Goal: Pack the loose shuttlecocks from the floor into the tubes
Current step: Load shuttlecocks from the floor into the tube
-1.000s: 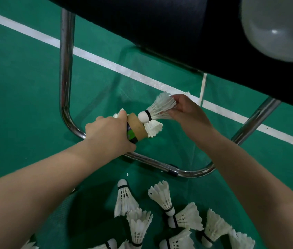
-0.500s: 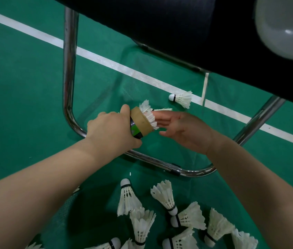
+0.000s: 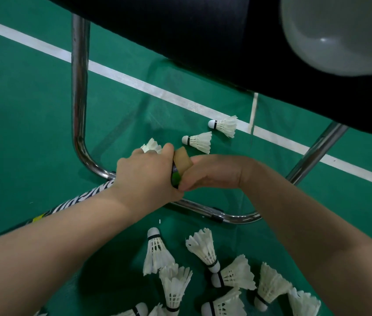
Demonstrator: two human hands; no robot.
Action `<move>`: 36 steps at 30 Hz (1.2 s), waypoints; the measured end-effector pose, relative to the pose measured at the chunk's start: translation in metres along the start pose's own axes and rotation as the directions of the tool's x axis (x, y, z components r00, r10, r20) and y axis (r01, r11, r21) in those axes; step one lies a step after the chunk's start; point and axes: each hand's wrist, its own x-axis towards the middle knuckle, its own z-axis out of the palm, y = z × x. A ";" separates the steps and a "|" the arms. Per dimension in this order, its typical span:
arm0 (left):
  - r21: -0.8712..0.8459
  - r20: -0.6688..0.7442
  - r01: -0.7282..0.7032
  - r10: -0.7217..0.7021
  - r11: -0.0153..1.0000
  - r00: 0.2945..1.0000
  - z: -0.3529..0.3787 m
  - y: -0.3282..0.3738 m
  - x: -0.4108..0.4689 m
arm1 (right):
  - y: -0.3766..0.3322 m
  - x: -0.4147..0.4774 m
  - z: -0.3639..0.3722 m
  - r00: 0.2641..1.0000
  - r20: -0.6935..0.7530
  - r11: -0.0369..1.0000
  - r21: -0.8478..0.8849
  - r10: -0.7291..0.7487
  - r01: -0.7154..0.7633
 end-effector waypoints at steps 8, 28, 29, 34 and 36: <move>-0.017 0.096 0.110 -0.108 0.994 0.990 0.007 0.002 0.023 | 0.007 0.003 -0.009 0.940 -0.332 0.983 -0.184 -0.078 0.017; 0.131 0.048 0.075 -0.082 0.989 0.996 0.014 0.009 0.060 | 0.075 0.036 -0.131 0.392 -0.896 0.928 0.055 0.209 -0.369; 0.131 0.046 0.077 -0.083 0.988 0.995 0.014 0.009 0.060 | 0.071 0.037 -0.131 0.406 -0.879 0.923 0.091 0.250 -0.373; 0.131 0.036 0.082 -0.087 0.988 0.996 0.009 0.009 0.057 | 0.070 0.044 -0.136 0.474 -0.857 0.925 0.008 0.202 -0.380; 0.124 0.037 0.080 -0.085 0.989 0.996 0.007 0.010 0.055 | 0.074 0.046 -0.138 0.420 -0.889 0.936 0.028 0.183 -0.350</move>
